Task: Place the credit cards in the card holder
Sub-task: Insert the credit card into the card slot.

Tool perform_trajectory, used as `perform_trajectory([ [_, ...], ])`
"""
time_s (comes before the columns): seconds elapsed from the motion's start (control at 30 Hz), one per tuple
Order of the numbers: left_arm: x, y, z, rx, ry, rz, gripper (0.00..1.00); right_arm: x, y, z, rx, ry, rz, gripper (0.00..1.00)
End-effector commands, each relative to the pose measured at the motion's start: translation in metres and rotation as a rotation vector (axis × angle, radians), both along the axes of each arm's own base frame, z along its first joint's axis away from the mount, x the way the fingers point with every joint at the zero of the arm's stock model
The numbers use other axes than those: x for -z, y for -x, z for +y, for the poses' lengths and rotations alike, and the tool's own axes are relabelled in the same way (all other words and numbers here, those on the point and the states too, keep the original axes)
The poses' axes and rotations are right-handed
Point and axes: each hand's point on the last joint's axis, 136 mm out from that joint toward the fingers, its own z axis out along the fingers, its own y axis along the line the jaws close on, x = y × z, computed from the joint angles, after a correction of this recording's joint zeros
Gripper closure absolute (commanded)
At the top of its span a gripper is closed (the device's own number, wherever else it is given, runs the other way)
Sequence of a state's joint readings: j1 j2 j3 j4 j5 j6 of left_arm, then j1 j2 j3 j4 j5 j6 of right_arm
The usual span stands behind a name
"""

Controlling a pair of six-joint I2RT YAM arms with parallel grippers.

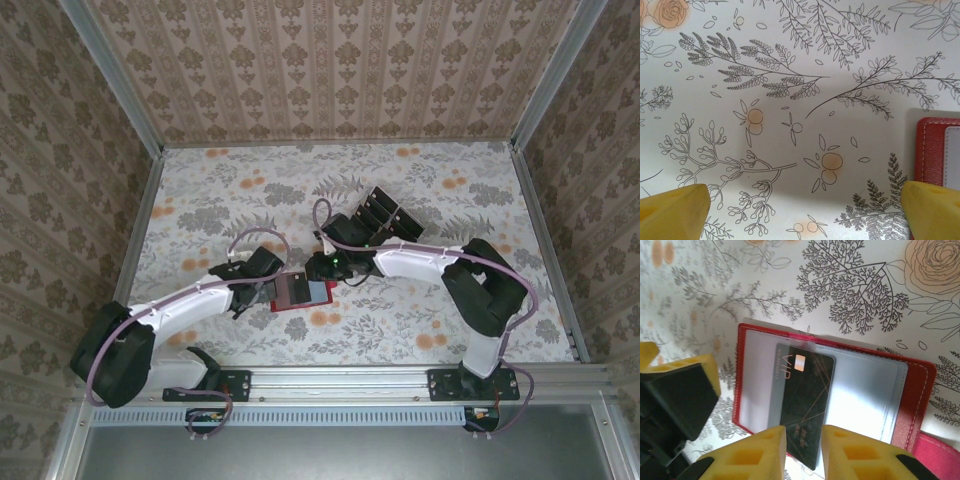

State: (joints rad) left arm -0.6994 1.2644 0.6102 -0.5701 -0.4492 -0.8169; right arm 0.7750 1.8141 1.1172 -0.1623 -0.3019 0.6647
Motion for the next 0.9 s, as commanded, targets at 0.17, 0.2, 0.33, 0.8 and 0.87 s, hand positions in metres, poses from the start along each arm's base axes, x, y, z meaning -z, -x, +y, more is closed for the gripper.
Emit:
perform_trajectory([
  [0.17, 0.014, 0.011, 0.008, -0.024, -0.038, 0.047, 0.0, 0.029, 0.007, -0.001, -0.044, 0.123, 0.027, 0.79],
  [0.2, 0.015, 0.012, 0.008, -0.022, -0.039, 0.049, 0.0, 0.031, 0.007, 0.0, -0.046, 0.124, 0.027, 0.79],
  [0.33, 0.022, 0.014, 0.006, -0.016, -0.04, 0.06, 0.0, 0.036, 0.01, 0.004, -0.058, 0.132, 0.037, 0.8],
  [0.8, 0.036, 0.019, -0.004, 0.006, -0.033, 0.077, 0.0, 0.037, 0.022, 0.034, -0.095, 0.096, 0.056, 0.83],
  [0.87, 0.037, 0.02, -0.005, 0.009, -0.032, 0.079, 0.0, 0.035, 0.023, 0.04, -0.101, 0.084, 0.057, 0.83],
])
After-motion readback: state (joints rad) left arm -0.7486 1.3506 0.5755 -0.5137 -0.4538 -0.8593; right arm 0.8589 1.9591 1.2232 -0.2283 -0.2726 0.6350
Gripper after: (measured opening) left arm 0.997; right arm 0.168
